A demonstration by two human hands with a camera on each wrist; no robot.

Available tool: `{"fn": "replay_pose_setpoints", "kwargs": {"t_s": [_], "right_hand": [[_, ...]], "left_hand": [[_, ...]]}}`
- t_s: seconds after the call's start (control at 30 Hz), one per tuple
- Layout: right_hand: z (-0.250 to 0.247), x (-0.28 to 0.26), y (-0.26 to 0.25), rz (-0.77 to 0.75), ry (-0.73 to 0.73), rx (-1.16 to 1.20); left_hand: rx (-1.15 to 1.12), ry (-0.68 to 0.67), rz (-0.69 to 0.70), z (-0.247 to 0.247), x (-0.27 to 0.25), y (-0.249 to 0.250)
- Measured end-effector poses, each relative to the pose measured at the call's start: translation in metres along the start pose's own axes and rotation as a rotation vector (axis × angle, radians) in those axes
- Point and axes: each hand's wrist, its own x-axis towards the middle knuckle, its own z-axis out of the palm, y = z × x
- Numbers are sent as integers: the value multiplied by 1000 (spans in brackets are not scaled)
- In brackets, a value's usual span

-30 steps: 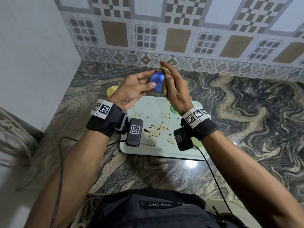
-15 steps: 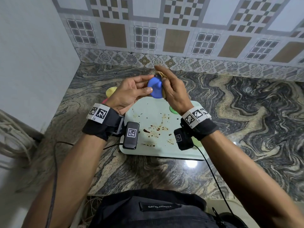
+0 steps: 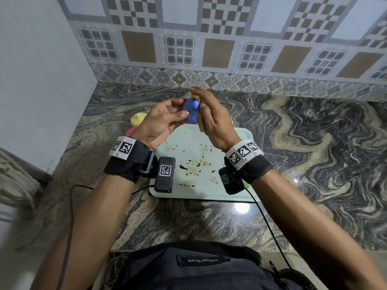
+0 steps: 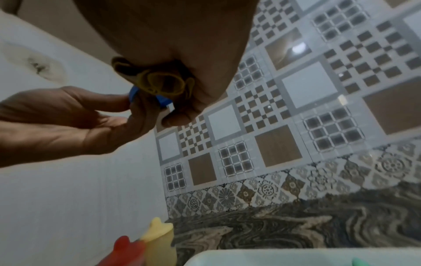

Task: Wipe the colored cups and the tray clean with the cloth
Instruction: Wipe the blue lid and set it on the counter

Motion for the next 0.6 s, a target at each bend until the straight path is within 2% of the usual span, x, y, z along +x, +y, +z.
{"fn": "replay_pose_setpoints", "kwargs": {"t_s": [0.2,0.37,0.47,0.6], "right_hand": [[-3,17,-7,211,-32,105],[-13,20,-8,288,162,271],[-7,11,-15,240,145,126],[1,3,-13,67,25,-92]], "left_hand": [[65,-23,29,-4,-3,2],[-21,31,31,-3,4,3],[-29,67,34,-2,6,2],[-26,87,42,2,7,-1]]}}
